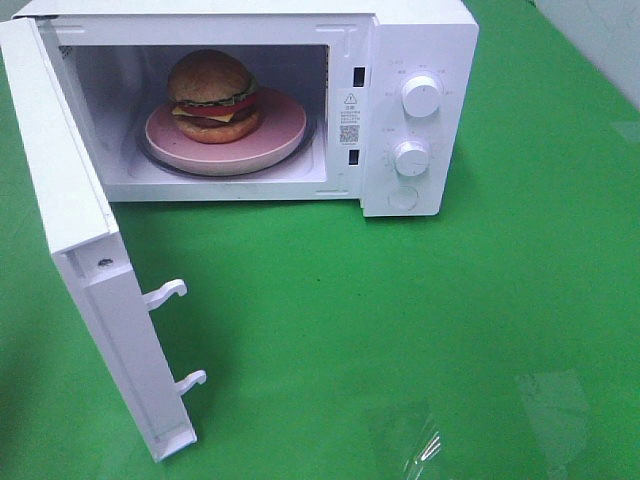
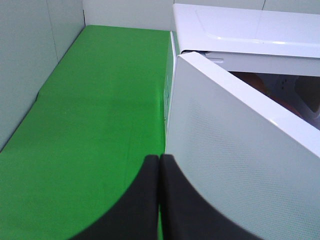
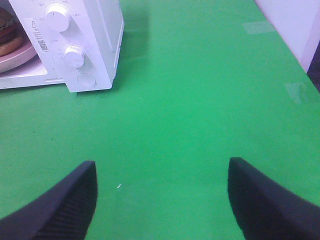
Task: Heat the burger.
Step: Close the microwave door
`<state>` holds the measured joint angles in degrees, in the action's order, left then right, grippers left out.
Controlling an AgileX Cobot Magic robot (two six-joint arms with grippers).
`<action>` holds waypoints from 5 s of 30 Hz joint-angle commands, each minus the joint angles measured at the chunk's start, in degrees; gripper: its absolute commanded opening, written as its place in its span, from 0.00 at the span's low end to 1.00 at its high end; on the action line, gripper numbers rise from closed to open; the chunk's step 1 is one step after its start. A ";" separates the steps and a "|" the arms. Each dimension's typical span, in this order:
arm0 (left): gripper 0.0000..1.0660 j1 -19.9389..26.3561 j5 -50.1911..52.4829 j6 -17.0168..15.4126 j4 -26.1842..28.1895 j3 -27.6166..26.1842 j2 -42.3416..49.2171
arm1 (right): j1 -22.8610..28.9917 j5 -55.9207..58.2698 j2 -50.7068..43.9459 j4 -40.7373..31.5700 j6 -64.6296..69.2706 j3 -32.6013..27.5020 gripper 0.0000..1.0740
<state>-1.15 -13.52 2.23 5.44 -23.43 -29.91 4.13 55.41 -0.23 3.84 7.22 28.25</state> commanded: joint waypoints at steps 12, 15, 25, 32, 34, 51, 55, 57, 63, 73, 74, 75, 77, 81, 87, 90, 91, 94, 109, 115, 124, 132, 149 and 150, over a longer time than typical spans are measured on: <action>0.00 0.00 26.93 -0.11 0.29 11.97 -7.45 | -0.29 -0.34 -1.43 0.06 0.29 -0.11 0.65; 0.00 0.00 29.28 -0.17 0.23 12.72 -8.31 | -0.29 -0.34 -1.43 0.06 0.29 -0.11 0.65; 0.00 0.00 34.15 -4.93 -5.79 13.87 -14.27 | -0.29 -0.34 -1.43 0.06 0.29 -0.11 0.65; 0.00 0.00 41.60 -18.96 -22.98 13.87 -20.68 | -0.29 -0.34 -1.43 0.06 0.29 -0.11 0.65; 0.00 0.00 43.77 -22.69 -27.33 13.87 -22.57 | -0.29 -0.34 -1.43 0.06 0.29 -0.11 0.65; 0.00 -1.83 53.51 -27.56 -35.18 11.23 -36.44 | -0.29 -0.34 -1.43 0.06 0.29 -0.11 0.65; 0.00 -4.01 53.51 -27.04 -35.12 10.83 -37.99 | -0.29 -0.34 -1.43 0.06 0.29 -0.11 0.65; 0.00 -7.45 53.40 -25.50 -33.69 9.85 -39.71 | -0.29 -0.34 -1.43 0.06 0.29 -0.11 0.65; 0.00 -9.28 53.51 -23.89 -29.22 8.48 -41.60 | -0.29 -0.34 -1.43 0.06 0.29 -0.11 0.65; 0.00 -15.24 53.40 -23.43 -26.81 3.27 -46.75 | -0.29 -0.34 -1.43 0.06 0.29 -0.11 0.65; 0.00 -15.93 53.40 -23.43 -26.13 2.64 -47.56 | -0.29 -0.34 -1.43 0.06 0.29 -0.11 0.65; 0.00 -15.93 53.40 -23.43 -26.13 2.64 -47.56 | -0.29 -0.34 -1.43 0.06 0.29 -0.11 0.65; 0.00 -17.07 53.46 -23.43 -25.27 1.72 -48.99 | -0.29 -0.34 -1.43 0.06 0.29 -0.11 0.65; 0.00 -21.43 53.46 -21.26 -22.40 -1.20 -52.37 | -0.29 -0.34 -1.43 0.06 0.29 -0.11 0.65; 0.00 -26.24 53.40 -15.18 -13.24 -3.78 -55.35 | -0.29 -0.34 -1.43 0.06 0.29 -0.11 0.65; 0.00 -29.05 53.34 -11.40 -7.56 -5.56 -57.35 | -0.29 -0.34 -1.43 0.06 0.29 -0.11 0.65; 0.00 -29.97 53.34 -10.20 -5.79 -6.25 -58.04 | -0.29 -0.34 -1.43 0.06 0.29 -0.11 0.65; 0.00 -31.57 53.34 -8.37 -3.04 -7.68 -59.24 | -0.29 -0.34 -1.43 0.06 0.29 -0.11 0.65; 0.00 -36.96 51.05 -4.87 4.98 -20.17 -69.79 | -0.29 -0.34 -1.43 0.06 0.29 -0.11 0.65; 0.00 -36.96 48.47 -4.13 5.33 -25.32 -72.88 | -0.29 -0.34 -1.43 0.06 0.29 -0.11 0.65; 0.00 -36.96 47.10 -4.13 5.39 -31.17 -76.83 | -0.29 -0.34 -1.43 0.06 0.29 -0.11 0.65; 0.00 -36.96 44.58 -4.13 5.33 -35.70 -79.47 | -0.29 -0.34 -1.43 0.06 0.29 -0.11 0.65; 0.00 -36.90 44.35 -0.80 6.36 -43.43 -84.51 | -0.29 -0.34 -1.43 0.06 0.29 -0.11 0.65; 0.00 -36.73 44.35 0.00 7.10 -44.00 -84.80 | -0.29 -0.34 -1.43 0.06 0.29 -0.11 0.65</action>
<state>-39.30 26.81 0.00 8.37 -64.74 -113.96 4.13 55.41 -0.23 3.84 7.22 28.25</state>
